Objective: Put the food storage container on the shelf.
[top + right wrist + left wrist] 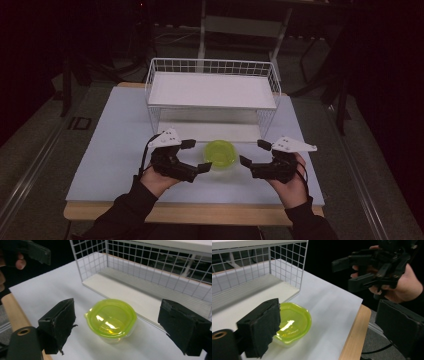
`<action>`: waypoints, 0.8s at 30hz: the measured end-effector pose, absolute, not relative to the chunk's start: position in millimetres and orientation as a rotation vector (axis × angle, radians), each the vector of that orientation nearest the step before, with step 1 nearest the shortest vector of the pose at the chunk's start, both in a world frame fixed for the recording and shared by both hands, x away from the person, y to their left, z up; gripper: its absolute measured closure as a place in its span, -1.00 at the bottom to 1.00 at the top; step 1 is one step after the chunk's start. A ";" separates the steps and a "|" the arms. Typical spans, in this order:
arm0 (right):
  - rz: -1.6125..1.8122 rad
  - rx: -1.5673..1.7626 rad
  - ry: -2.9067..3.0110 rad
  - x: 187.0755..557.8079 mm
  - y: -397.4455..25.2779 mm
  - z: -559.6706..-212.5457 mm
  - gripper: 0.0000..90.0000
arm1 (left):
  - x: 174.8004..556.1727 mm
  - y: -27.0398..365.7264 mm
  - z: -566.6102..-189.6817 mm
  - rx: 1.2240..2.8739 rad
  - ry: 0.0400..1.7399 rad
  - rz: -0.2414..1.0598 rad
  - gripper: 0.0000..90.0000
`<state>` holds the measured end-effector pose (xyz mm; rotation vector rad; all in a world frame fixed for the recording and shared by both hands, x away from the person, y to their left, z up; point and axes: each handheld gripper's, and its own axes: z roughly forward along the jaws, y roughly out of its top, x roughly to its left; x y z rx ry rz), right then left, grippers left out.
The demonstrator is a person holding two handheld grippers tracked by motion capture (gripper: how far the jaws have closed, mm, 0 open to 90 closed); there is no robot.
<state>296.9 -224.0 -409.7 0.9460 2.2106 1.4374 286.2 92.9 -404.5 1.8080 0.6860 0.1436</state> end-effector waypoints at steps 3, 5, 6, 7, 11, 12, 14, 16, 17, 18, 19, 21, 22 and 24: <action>1.433 0.948 2.223 304.8 -223.6 -411.7 -0.56 | 292.9 88.7 -408.4 1.806 0.706 0.124 -0.83; 1.438 0.966 2.241 310.0 -222.4 -412.7 -0.51 | 298.0 86.4 -412.4 1.812 0.713 0.115 -0.83; 1.428 0.991 2.261 315.0 -221.1 -414.0 -0.49 | 300.5 85.5 -414.7 1.815 0.723 0.115 -0.79; 1.428 0.991 2.261 315.0 -221.1 -414.0 -0.49 | 302.9 85.1 -417.3 1.810 0.732 0.105 -0.79; 1.398 1.063 2.293 328.9 -219.8 -421.3 -0.41 | 314.3 82.4 -429.0 1.801 0.792 0.081 -0.69; 1.392 1.073 2.295 331.6 -219.5 -423.6 -0.40 | 317.0 81.7 -432.1 1.798 0.813 0.079 -0.68; 1.384 1.094 2.299 336.4 -218.9 -428.2 -0.40 | 324.0 79.6 -440.6 1.804 0.855 0.067 -0.68; 1.364 1.100 2.302 339.5 -217.6 -432.4 -0.40 | 325.2 79.5 -442.8 1.809 0.853 0.059 -0.67; 1.360 1.107 2.305 341.0 -217.0 -434.7 -0.40 | 325.8 78.8 -444.7 1.818 0.862 0.063 -0.67; 1.354 1.113 2.310 342.1 -216.5 -436.9 -0.40 | 326.8 78.3 -448.2 1.828 0.863 0.057 -0.67; 1.354 1.113 2.310 342.1 -216.5 -436.9 -0.40 | 326.8 78.3 -448.2 1.828 0.863 0.057 -0.67; 1.332 1.132 2.328 346.2 -215.1 -443.9 -0.40 | 327.9 78.1 -451.9 1.835 0.864 0.052 -0.67; 1.325 1.137 2.333 347.5 -214.7 -445.9 -0.40 | 327.9 78.1 -451.9 1.835 0.864 0.052 -0.67; 1.323 1.143 2.338 349.2 -213.7 -449.3 -0.40 | 328.1 77.9 -453.9 1.840 0.866 0.051 -0.67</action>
